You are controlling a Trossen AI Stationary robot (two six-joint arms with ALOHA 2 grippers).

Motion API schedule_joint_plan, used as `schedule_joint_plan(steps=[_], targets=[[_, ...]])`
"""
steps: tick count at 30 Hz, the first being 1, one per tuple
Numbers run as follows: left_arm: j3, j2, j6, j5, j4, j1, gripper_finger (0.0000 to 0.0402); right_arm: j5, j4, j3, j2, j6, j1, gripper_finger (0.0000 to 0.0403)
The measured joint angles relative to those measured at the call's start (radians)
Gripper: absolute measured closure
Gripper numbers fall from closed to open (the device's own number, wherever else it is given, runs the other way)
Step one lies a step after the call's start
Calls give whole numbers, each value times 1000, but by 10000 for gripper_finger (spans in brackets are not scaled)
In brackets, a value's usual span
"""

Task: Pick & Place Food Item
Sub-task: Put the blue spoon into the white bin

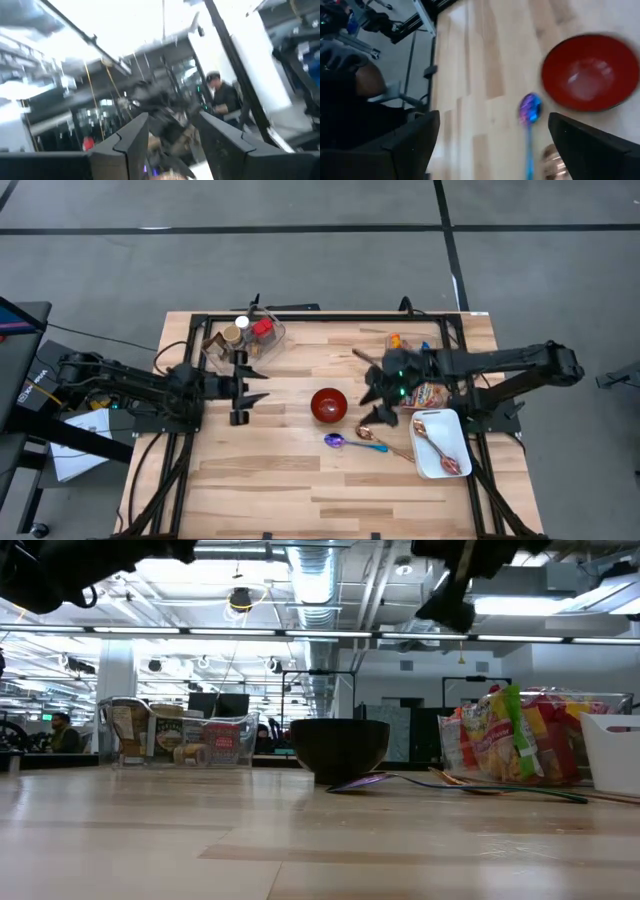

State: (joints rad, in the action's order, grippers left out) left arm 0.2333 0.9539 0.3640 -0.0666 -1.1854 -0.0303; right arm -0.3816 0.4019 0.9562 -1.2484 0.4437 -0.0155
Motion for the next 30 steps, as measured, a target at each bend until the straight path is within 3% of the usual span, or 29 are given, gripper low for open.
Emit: schedule_joint_plan(steps=[5,9,16,22,30], targets=[[0,0,2,-19,-138,0,239,215,62,37,0,172,213,37],[0,0,-3,-99,-225,-3,247,381,79,39,-19,350,357,37],[1,0,-59,-130,-323,-96,265,622,130,37,-78,613,557,37],[3,-12,-60,-132,-340,-209,278,726,146,39,-211,724,633,37],[3,-17,3,-132,-351,-334,291,723,253,87,-366,837,637,37]])
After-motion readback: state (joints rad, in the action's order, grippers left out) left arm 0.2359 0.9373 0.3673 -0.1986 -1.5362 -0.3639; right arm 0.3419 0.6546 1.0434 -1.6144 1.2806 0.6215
